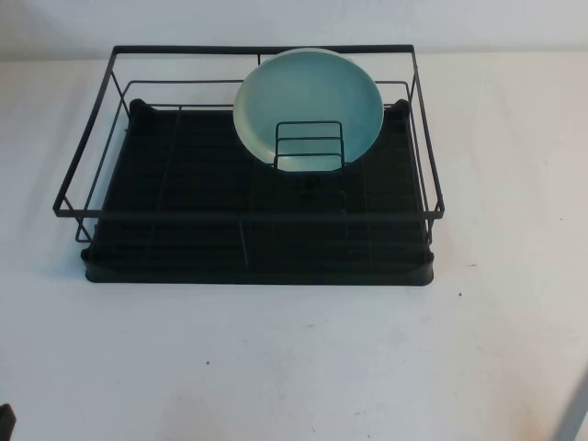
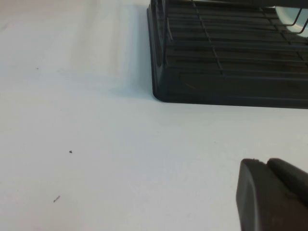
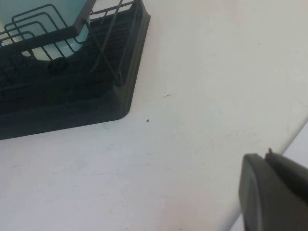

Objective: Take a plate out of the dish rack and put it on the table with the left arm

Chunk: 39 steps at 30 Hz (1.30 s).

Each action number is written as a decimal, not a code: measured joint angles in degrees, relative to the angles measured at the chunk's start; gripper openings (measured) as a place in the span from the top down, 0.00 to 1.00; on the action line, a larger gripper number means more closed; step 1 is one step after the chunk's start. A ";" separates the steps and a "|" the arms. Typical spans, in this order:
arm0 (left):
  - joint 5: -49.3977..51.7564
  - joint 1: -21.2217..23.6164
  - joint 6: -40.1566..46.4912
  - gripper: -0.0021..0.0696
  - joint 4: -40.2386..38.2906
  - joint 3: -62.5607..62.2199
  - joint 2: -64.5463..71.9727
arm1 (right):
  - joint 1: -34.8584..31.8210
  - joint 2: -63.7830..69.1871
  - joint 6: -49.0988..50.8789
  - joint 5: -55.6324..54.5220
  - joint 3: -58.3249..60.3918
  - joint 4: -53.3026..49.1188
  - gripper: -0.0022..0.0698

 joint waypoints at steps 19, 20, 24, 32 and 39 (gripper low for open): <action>0.00 0.00 0.00 0.97 0.00 0.00 0.00 | 0.00 0.00 0.00 0.00 0.00 0.00 1.00; 0.00 0.00 0.00 0.97 0.00 0.00 0.00 | 0.00 0.00 0.00 0.00 0.00 0.00 1.00; 0.00 0.00 0.00 0.97 0.00 0.00 0.00 | 0.00 0.00 0.00 0.00 0.00 0.04 1.00; 0.10 0.00 0.00 0.98 0.00 0.00 0.00 | 0.00 0.00 0.00 0.00 0.00 0.04 1.00; -0.13 0.00 0.00 0.97 2.65 0.00 0.00 | 0.00 0.00 0.00 0.00 0.00 0.04 1.00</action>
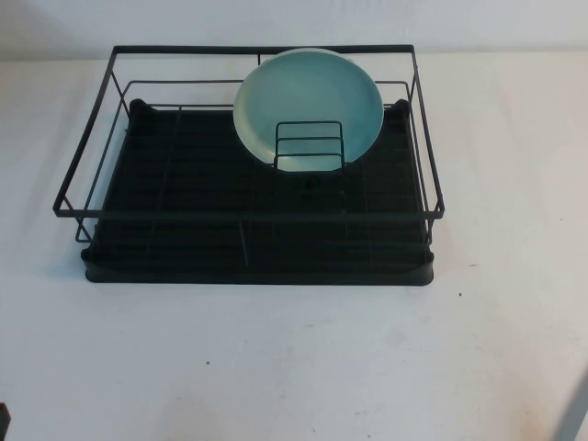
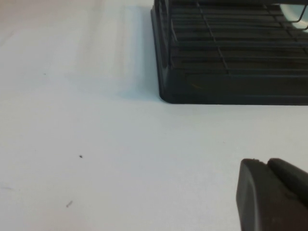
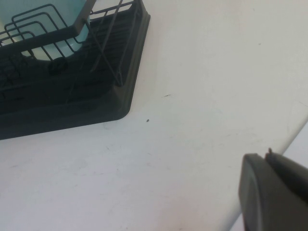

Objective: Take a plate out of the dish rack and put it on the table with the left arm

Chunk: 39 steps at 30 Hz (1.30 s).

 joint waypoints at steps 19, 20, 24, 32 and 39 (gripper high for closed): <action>-19.10 0.00 -11.38 0.98 -28.60 0.00 0.00 | 0.00 0.00 0.00 0.00 0.00 0.00 1.00; -19.74 0.00 -11.38 0.98 -28.60 0.00 0.00 | 0.00 0.00 0.00 0.00 0.00 0.00 1.00; -24.04 0.00 -14.27 0.97 -28.50 0.00 0.00 | 0.00 0.00 0.00 0.00 0.00 0.00 1.00; -0.59 0.00 -5.94 0.97 -12.22 -24.53 12.85 | 0.00 0.00 0.00 0.00 0.00 0.00 1.00; 28.96 0.00 15.53 0.97 -7.06 -57.17 42.17 | 0.00 0.00 0.00 0.00 0.00 0.00 1.00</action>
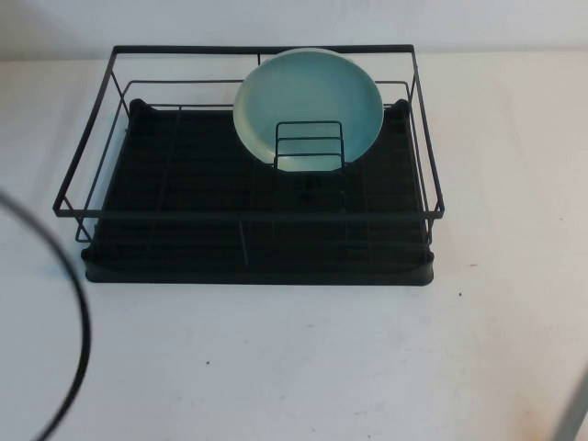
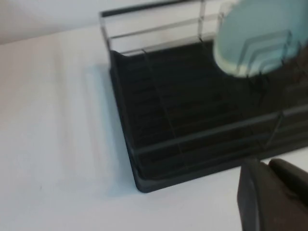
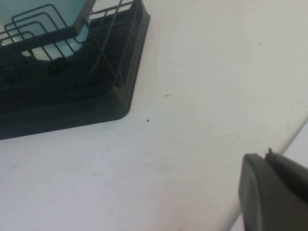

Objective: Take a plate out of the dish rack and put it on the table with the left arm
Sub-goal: Grasp the plate from the shelf

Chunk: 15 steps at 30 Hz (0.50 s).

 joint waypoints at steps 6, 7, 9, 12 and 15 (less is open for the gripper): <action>15.26 0.00 15.64 0.97 -7.66 -27.89 20.81 | 0.00 0.00 0.00 0.00 0.00 0.00 1.00; 16.81 0.00 17.29 0.97 -8.84 -31.05 23.15 | 0.00 0.00 0.00 0.00 0.00 0.00 1.00; 20.29 0.00 20.78 0.97 -11.48 -37.91 28.40 | 0.00 0.00 0.00 0.00 0.00 0.00 1.00; 22.26 0.00 24.15 0.97 -14.97 -44.39 35.00 | 0.00 0.00 0.00 0.00 0.00 0.00 1.00; 22.26 0.00 27.33 0.97 -17.98 -47.66 40.09 | 0.00 0.00 0.00 0.00 0.00 0.00 1.00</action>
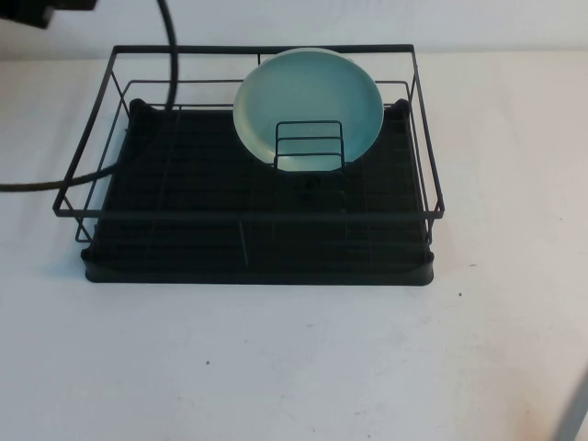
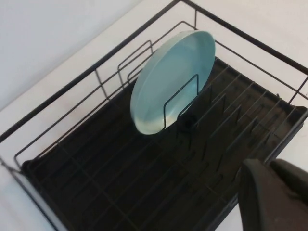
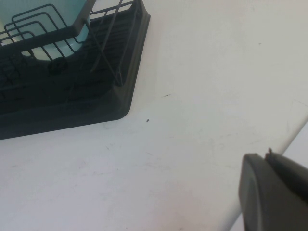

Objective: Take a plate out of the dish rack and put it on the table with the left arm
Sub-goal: Grasp the plate from the shelf

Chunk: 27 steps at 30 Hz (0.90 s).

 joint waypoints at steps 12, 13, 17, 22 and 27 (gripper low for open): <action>-8.94 -12.54 4.99 0.50 11.48 -3.06 15.03 | 0.00 0.00 0.00 0.00 0.00 0.00 1.00; -10.79 -13.73 5.31 0.44 11.73 -3.06 15.83 | 0.00 0.00 0.00 0.00 0.00 0.00 1.00; -18.29 -17.32 6.47 0.30 12.08 -3.06 19.50 | 0.00 0.00 0.00 0.00 0.00 0.00 1.00; -24.12 -18.68 11.26 0.28 11.39 -3.06 23.73 | 0.00 0.00 0.00 0.00 0.00 0.00 1.00; -28.86 -18.68 14.61 0.27 10.81 -3.06 27.35 | 0.00 0.00 0.00 0.00 0.00 0.00 1.00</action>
